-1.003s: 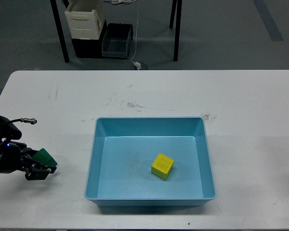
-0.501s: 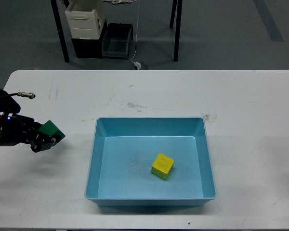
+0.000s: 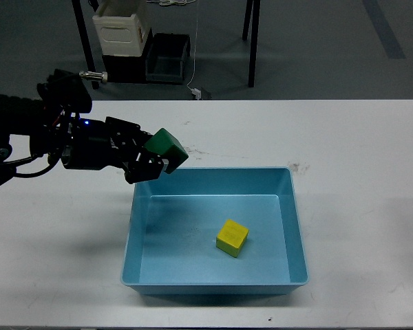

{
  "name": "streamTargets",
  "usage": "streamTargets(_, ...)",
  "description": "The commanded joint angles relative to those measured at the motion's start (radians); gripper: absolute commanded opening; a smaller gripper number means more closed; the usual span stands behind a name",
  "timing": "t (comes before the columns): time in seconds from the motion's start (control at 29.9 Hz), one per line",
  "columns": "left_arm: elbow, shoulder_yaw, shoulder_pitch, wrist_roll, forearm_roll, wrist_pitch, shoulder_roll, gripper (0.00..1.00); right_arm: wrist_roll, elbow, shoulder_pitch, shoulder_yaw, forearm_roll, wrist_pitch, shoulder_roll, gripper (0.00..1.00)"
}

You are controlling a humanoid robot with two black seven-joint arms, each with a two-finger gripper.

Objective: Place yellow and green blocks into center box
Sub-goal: 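Lift the green cube and lower it into the box beside the yellow cube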

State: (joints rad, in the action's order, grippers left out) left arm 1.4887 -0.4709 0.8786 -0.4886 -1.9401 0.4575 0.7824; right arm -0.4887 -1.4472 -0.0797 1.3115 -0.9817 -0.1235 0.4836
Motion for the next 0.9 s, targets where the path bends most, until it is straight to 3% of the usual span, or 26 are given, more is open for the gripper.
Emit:
streamTargets(0.0,0.028,0.078,0.054,0.000,-0.011,0.001,-0.067,0.31,0.000,-0.001,0.000,0.000,0.000,-0.008,-0.017,1.00)
streamTargets(0.17,0.022,0.349,0.218,0.000,-0.106,-0.005,-0.103,0.31,0.000,0.001,0.001,0.000,0.000,-0.019,-0.028,1.00)
streamTargets(0.47,-0.070,0.411,0.227,0.000,-0.242,-0.005,-0.228,0.33,0.000,0.020,0.014,0.002,-0.002,-0.031,-0.028,1.00)
streamTargets(0.6,-0.148,0.463,0.227,0.000,-0.242,-0.006,-0.253,0.47,0.000,0.021,0.015,0.008,0.000,-0.031,-0.028,1.00)
streamTargets(0.87,-0.154,0.469,0.221,0.000,-0.242,-0.006,-0.256,0.83,0.000,0.021,0.012,0.006,0.000,-0.031,-0.037,1.00)
